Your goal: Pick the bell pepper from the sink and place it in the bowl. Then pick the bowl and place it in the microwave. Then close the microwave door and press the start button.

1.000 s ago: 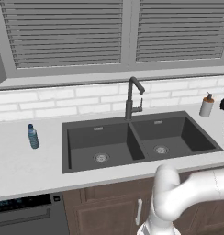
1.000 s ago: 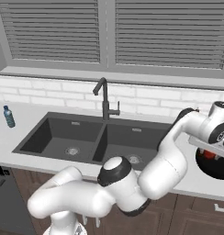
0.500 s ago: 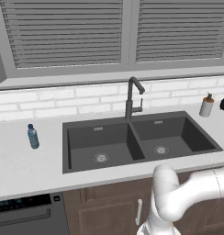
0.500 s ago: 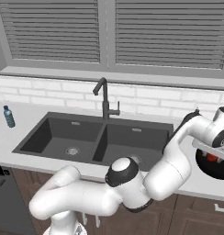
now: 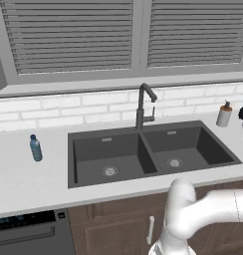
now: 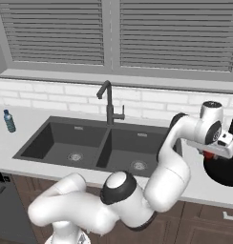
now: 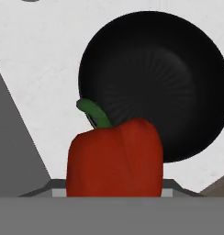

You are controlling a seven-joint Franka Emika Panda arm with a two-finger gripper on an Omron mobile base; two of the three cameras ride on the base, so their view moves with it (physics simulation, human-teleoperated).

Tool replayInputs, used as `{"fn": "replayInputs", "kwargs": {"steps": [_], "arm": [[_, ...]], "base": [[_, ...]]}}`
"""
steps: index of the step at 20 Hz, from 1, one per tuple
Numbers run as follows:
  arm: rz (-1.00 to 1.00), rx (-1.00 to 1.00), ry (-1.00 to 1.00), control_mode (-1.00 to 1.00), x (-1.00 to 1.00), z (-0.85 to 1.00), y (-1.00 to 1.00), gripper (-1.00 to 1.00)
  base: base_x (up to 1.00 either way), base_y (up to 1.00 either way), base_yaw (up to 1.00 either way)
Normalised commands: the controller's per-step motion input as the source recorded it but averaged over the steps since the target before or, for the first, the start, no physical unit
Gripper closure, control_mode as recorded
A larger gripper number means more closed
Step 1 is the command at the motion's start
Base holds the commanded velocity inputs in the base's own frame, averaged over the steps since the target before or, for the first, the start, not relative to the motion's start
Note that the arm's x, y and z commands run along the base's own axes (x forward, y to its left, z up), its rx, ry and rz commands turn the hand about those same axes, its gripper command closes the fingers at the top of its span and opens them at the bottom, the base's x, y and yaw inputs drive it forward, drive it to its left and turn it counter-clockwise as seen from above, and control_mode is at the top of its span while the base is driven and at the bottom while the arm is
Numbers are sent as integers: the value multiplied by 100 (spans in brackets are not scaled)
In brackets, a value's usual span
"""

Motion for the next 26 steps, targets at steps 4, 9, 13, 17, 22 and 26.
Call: {"fn": "replayInputs", "kwargs": {"steps": [4, 9, 13, 17, 22, 26], "arm": [[-12, -16, -2, -100, 0, 0, 11, 100], [-16, 3, 10, -100, -4, 30, -45, 100], [-10, 4, 12, -100, 0, 24, -45, 100], [0, 1, 5, -100, 16, -1, -30, 100], [0, 0, 0, -100, 21, -10, -27, 100], [0, 0, 0, -100, 16, -18, -23, 100]], "base": [[0, 0, 0], [0, 0, 0], [0, 0, 0], [0, 0, 0], [0, 0, 0], [0, 0, 0]]}}
